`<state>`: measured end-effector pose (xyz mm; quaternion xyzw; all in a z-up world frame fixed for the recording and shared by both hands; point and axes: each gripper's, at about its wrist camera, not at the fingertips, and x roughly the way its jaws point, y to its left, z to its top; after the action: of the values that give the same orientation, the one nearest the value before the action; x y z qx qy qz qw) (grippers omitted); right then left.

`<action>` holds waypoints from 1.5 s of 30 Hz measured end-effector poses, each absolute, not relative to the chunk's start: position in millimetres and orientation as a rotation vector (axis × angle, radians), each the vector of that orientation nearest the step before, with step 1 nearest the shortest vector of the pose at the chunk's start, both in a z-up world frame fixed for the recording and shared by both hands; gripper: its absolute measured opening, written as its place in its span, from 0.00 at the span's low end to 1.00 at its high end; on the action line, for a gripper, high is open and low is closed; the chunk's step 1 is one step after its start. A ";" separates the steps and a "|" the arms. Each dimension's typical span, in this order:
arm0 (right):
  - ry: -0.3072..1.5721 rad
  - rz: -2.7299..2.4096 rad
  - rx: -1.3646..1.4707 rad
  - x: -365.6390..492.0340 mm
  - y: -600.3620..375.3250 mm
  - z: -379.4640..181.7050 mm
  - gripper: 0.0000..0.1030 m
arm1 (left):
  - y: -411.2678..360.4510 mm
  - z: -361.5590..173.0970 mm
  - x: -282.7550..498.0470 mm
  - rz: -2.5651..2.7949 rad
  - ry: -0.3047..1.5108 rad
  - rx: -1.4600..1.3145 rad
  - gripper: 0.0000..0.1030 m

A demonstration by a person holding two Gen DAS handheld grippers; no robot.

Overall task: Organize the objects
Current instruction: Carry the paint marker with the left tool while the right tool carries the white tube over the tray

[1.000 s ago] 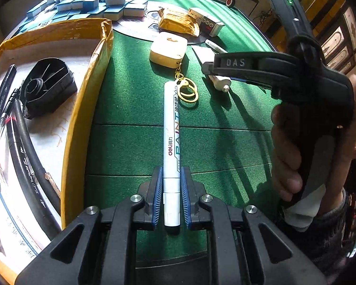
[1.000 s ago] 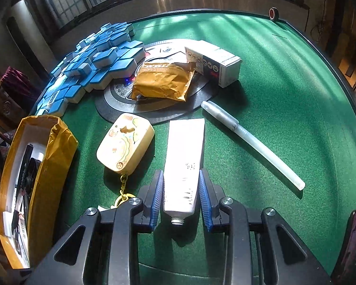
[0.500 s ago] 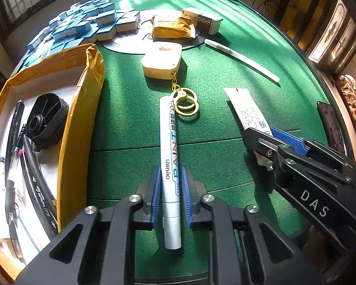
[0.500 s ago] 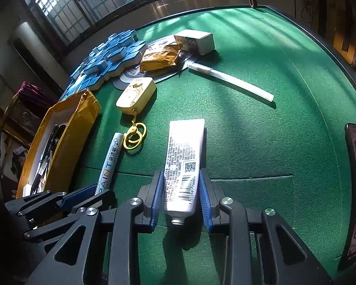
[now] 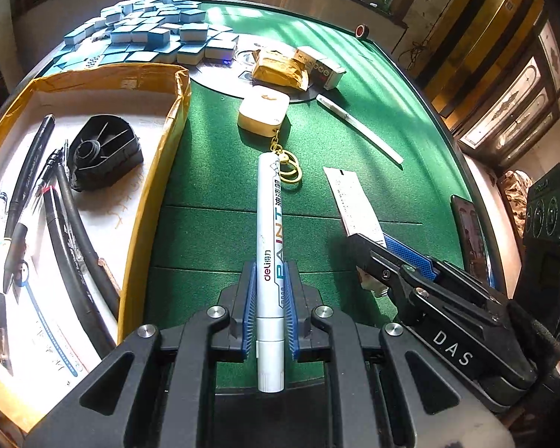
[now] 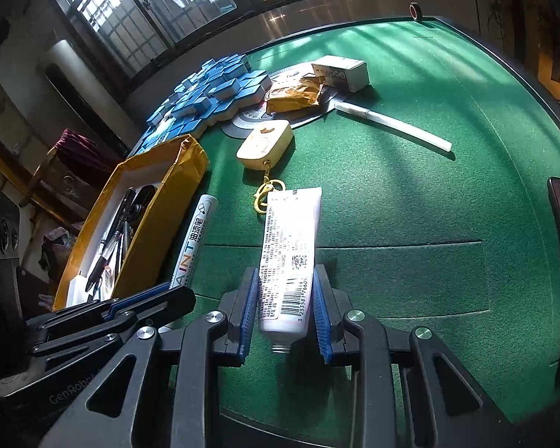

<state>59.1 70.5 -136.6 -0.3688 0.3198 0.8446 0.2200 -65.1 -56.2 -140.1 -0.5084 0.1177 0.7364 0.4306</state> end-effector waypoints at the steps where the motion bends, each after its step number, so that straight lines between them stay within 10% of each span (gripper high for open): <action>1: 0.881 2.347 -1.016 58.6 66.4 -133.5 0.24 | -61.7 -136.4 -64.2 1.837 0.278 -1.264 0.12; 45: 0.715 2.613 -1.154 -33.6 -41.0 -100.7 0.25 | -198.7 -124.1 -186.8 2.031 -0.065 -1.391 0.12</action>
<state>-33.6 -41.0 -100.7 -0.3899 0.2418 0.8831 0.0984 -186.8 -198.7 -124.1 -0.5327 -0.0250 0.7776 0.3330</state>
